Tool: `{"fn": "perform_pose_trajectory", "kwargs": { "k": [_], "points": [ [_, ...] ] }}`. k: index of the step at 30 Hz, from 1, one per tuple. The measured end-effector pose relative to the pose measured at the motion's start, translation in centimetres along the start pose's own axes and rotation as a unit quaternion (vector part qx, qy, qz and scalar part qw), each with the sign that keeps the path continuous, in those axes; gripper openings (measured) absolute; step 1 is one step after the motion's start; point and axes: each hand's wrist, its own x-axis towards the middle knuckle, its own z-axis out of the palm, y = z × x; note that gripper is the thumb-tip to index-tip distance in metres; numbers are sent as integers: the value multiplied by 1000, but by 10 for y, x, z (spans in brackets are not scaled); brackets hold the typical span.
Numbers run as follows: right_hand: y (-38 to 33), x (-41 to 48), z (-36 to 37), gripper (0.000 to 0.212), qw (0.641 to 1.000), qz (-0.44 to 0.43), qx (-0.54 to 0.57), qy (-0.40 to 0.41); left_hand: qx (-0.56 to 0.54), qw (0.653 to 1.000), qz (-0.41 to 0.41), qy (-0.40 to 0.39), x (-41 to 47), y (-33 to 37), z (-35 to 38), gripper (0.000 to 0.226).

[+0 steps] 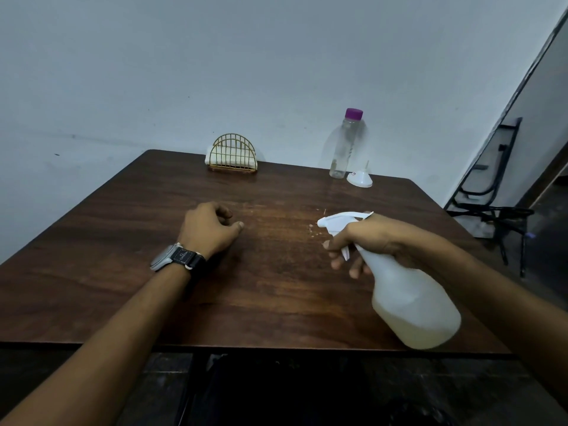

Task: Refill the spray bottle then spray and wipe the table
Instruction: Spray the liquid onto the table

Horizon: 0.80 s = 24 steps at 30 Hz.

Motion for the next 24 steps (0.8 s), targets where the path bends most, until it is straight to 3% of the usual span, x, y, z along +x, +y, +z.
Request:
{"fn": "perform_pose_trajectory", "kwargs": {
  "k": [2, 7, 12, 19, 24],
  "points": [
    [-4, -1, 0, 27, 1000, -7, 13, -3, 2, 1000, 0, -1, -1, -1, 0, 33],
    [-2, 3, 1, 41, 999, 2, 39, 6, 1, 1000, 3, -3, -3, -1, -1, 33],
    [-6, 2, 3, 25, 999, 1, 30, -13, 3, 1000, 6, -6, -2, -1, -1, 34],
    [7, 4, 2, 47, 1000, 1, 9, -1, 7, 1000, 7, -7, -2, 0, -2, 33],
    [2, 1, 10, 29, 999, -26, 0, -22, 6, 1000, 6, 0, -3, 0, -1, 32]
  ]
}}
